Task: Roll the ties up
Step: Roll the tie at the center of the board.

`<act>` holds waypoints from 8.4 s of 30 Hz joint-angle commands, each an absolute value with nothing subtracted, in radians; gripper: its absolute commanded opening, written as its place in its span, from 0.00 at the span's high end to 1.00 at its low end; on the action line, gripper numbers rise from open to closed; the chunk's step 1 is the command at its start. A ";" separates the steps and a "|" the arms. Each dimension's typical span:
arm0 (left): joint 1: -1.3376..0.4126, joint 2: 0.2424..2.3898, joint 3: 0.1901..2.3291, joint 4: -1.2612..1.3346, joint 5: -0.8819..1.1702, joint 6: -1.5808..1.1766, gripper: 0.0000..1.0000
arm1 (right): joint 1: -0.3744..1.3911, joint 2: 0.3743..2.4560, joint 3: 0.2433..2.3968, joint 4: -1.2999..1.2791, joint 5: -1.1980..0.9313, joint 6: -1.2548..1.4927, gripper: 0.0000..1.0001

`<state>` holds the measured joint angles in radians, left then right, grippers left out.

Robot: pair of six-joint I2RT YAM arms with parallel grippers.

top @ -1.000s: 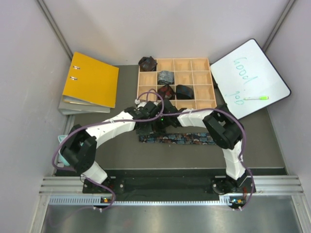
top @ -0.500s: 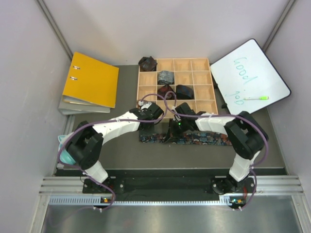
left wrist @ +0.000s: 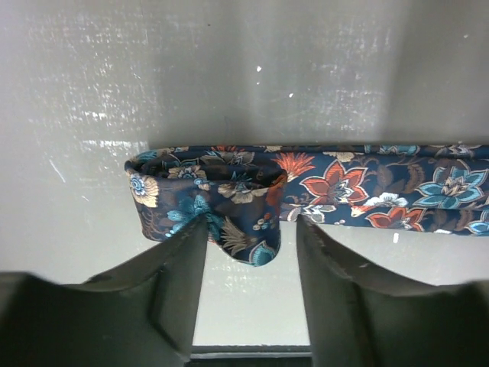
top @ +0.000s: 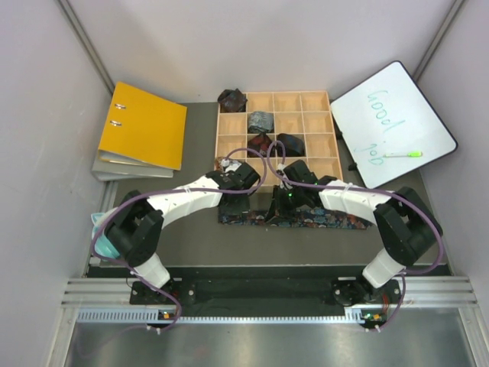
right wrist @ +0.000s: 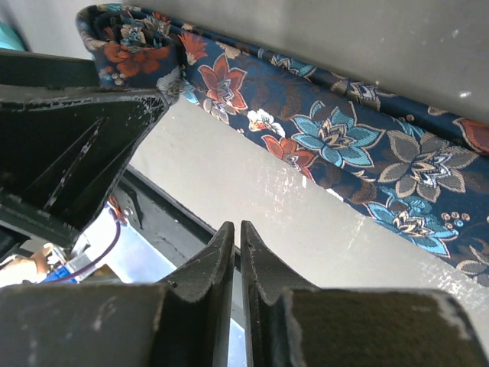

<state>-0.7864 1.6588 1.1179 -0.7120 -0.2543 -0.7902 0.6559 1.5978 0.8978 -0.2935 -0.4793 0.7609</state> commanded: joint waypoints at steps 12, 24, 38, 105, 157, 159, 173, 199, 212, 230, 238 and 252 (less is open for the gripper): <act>-0.785 1.485 1.132 -0.782 -0.302 -0.773 0.24 | 0.683 1.661 1.175 -0.353 -0.518 0.749 0.87; -0.577 1.275 0.977 -0.770 -0.241 -0.700 0.21 | 0.775 1.841 1.385 -0.367 -0.525 0.793 0.87; -0.414 1.143 0.801 -0.649 -0.020 -0.657 0.23 | 0.798 1.997 1.376 -0.311 -0.512 0.808 0.92; -0.408 1.329 0.672 -0.279 0.190 -0.746 0.88 | 0.713 1.961 1.235 -0.274 -0.489 0.765 0.95; -0.793 1.580 1.141 -0.715 -0.282 -0.811 0.88 | 0.772 2.010 1.345 -0.221 -0.546 0.835 0.94; -0.799 1.597 1.146 -0.694 -0.269 -0.822 0.88 | 0.764 2.003 1.338 -0.218 -0.549 0.831 0.94; -0.836 1.738 1.210 -0.690 -0.276 -0.816 0.87 | 0.696 1.839 1.149 -0.241 -0.522 0.795 0.94; -0.833 1.621 1.233 -0.822 -0.380 -0.736 0.23 | 0.637 1.588 1.091 -0.405 -0.483 0.719 0.90; -0.651 1.381 1.077 -0.761 -0.284 -0.663 0.20 | 0.732 1.727 1.305 -0.429 -0.494 0.753 0.89; -0.434 1.210 0.856 -0.611 -0.040 -0.627 0.21 | 0.765 1.931 1.345 -0.347 -0.491 0.746 0.90; -0.431 1.224 0.816 -0.508 0.072 -0.641 0.21 | 0.729 1.916 1.220 -0.282 -0.485 0.738 0.91; -0.430 1.334 0.743 -0.275 0.250 -0.673 0.24 | 0.703 1.902 1.198 -0.275 -0.495 0.721 0.91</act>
